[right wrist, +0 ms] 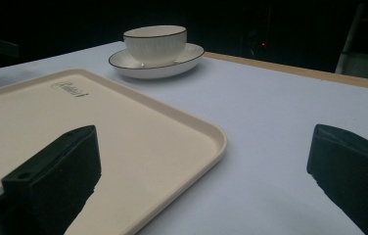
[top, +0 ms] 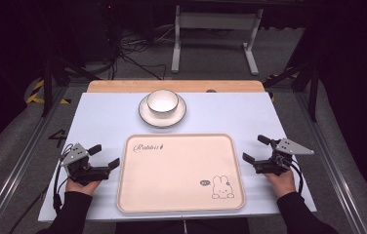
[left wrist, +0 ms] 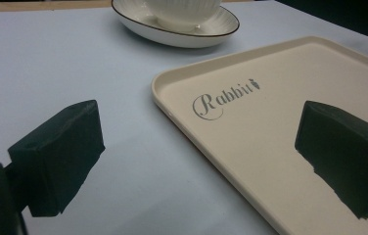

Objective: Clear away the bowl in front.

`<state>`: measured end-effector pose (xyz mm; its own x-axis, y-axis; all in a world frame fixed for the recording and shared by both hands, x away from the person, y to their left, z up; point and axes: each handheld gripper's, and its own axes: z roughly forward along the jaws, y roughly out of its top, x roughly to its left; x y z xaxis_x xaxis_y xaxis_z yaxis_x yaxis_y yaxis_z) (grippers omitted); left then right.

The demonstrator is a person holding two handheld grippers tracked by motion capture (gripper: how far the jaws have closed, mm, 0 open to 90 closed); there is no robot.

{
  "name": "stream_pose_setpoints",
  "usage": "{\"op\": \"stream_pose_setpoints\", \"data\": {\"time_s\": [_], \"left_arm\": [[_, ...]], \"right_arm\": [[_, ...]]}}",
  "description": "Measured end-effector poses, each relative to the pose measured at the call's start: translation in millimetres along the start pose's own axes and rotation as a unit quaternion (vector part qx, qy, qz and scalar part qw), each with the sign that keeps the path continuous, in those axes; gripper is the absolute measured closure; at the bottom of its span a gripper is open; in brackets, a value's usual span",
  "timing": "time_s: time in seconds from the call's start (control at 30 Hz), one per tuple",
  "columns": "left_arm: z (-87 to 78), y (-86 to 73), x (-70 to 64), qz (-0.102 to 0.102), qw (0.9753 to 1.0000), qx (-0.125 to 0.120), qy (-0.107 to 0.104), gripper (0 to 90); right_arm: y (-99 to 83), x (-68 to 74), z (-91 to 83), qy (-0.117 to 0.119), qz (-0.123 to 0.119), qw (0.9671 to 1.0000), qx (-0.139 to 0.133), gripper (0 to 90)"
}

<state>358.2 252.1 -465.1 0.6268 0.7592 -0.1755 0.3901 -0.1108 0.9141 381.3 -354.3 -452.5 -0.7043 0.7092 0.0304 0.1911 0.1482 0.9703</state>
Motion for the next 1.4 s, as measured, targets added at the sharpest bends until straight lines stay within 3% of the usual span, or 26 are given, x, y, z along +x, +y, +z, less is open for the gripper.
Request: {"op": "stream_pose_setpoints", "data": {"time_s": [0.5, 0.67, 0.9, 1.4], "left_arm": [[-2.7, 9.2, -4.0, -0.004, 0.9999, -0.013, -0.003, 4.4], [-5.2, 20.4, -12.0, 0.012, 0.9997, -0.018, -0.006, 3.5], [-11.9, 32.8, -19.2, 0.029, 0.9991, -0.03, 0.009, 3.5], [-22.2, 60.3, -32.5, 0.039, 0.9976, -0.056, -0.012, 2.7]], "right_arm": [[-0.1, 0.4, 1.1, 0.002, -0.002, 1.0, 0.004, 0.2], [-0.2, 0.1, 1.2, 0.002, 0.001, 1.0, 0.004, 0.2], [-0.2, -0.4, 1.0, 0.005, 0.003, 1.0, 0.003, 0.2], [-0.2, -0.4, 1.0, 0.006, 0.002, 1.0, 0.003, 0.2]]}}
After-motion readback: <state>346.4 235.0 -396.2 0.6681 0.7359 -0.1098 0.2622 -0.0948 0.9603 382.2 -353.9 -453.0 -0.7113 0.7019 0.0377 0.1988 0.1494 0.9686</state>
